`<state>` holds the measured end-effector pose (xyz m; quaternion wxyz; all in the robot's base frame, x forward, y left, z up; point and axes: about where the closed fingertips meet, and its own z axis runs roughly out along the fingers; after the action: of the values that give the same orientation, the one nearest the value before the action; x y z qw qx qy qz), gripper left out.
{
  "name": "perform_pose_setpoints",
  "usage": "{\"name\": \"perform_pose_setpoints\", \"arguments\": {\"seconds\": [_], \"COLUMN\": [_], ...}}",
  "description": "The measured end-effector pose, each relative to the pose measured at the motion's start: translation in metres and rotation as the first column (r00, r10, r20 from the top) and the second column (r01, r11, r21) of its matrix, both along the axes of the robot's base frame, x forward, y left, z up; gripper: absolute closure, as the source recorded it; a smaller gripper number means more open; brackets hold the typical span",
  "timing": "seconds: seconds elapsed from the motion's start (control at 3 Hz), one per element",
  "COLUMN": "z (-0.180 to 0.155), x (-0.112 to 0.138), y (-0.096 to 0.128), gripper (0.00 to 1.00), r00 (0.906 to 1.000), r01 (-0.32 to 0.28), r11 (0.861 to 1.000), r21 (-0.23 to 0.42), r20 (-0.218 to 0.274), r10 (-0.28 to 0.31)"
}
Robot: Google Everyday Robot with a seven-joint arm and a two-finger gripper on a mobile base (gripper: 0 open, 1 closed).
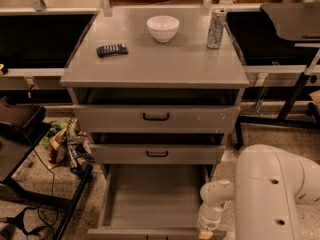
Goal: Open bottom drawer
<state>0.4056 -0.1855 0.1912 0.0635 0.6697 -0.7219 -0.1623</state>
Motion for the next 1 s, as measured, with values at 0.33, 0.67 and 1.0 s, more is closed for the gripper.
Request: {"name": "perform_pose_setpoints", "arguments": {"seconds": [0.33,0.67,1.0], "z": [0.001,0.001,0.002], "x": [-0.006,-0.012,-0.016], "y": [0.001,0.002,0.002], "gripper": [1.00,1.00,1.00], "r00": [0.9997,0.9988,0.9975], "r01": [-0.012,-0.024,-0.034], "r11": [1.000,1.000,0.999], "r21": [0.009,0.019,0.029], "r20": [-0.021,-0.042,-0.061], "r10": [0.012,0.024,0.036]}}
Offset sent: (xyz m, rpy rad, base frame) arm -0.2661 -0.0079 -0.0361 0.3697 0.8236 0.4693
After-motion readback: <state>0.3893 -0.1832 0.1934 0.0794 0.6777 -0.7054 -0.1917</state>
